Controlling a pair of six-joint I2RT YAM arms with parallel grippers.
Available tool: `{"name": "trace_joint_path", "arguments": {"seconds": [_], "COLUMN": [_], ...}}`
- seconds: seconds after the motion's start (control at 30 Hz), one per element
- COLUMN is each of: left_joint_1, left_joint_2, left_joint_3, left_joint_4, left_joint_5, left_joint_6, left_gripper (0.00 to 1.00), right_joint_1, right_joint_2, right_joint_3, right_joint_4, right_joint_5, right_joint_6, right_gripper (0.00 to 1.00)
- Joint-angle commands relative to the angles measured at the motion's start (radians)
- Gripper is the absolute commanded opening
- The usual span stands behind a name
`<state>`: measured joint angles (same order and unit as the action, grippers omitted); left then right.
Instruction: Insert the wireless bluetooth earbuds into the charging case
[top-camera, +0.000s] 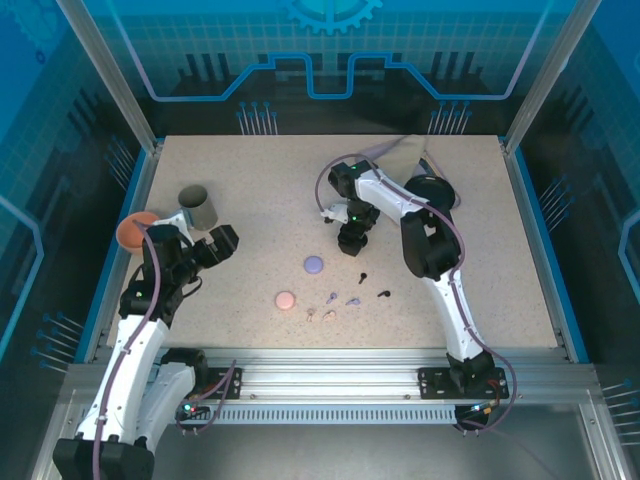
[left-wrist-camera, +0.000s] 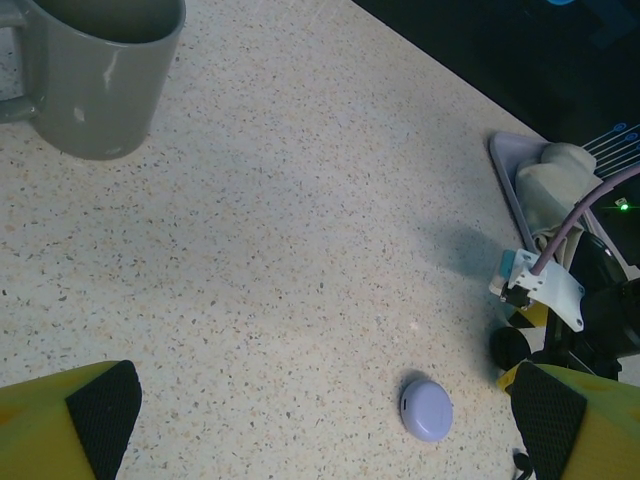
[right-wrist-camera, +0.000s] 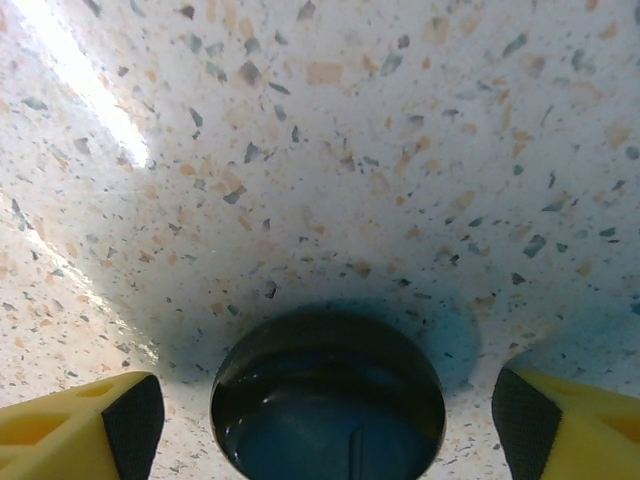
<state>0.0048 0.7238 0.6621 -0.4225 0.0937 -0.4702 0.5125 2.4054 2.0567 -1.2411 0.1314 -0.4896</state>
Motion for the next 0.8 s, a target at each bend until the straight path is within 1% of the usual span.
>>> {"name": "trace_joint_path", "arguments": {"seconds": [0.0,0.13,0.33,0.5,0.77], "left_joint_1": [0.006,0.006,0.006,0.007,0.006], "left_joint_2": [0.003,0.005,0.003,0.000,-0.001], "left_joint_3": [0.040,0.048,0.056,0.057,0.058], "left_joint_4": [-0.015,-0.021,-0.030,-0.035,-0.044], "left_joint_5": [-0.009,-0.014,-0.017,-0.021,-0.027], "left_joint_6": [0.006,0.013,0.015,0.016,0.021], "left_gripper": [0.99,0.99,0.99,0.99,0.99], "right_joint_1": [0.011,0.006,0.002,0.016,0.031], "right_joint_2": [0.042,0.066,0.078,0.066,0.070], "right_joint_3": [0.044,0.070,0.069,0.016,-0.024], "right_joint_4": [-0.054,-0.075,-0.074,-0.035,-0.014], "right_joint_5": [-0.012,-0.016,-0.007,0.034,0.035], "right_joint_6": [-0.004,-0.003,0.005,0.009,0.020], "right_gripper": [0.86,0.80,0.74,0.73,0.71]}}
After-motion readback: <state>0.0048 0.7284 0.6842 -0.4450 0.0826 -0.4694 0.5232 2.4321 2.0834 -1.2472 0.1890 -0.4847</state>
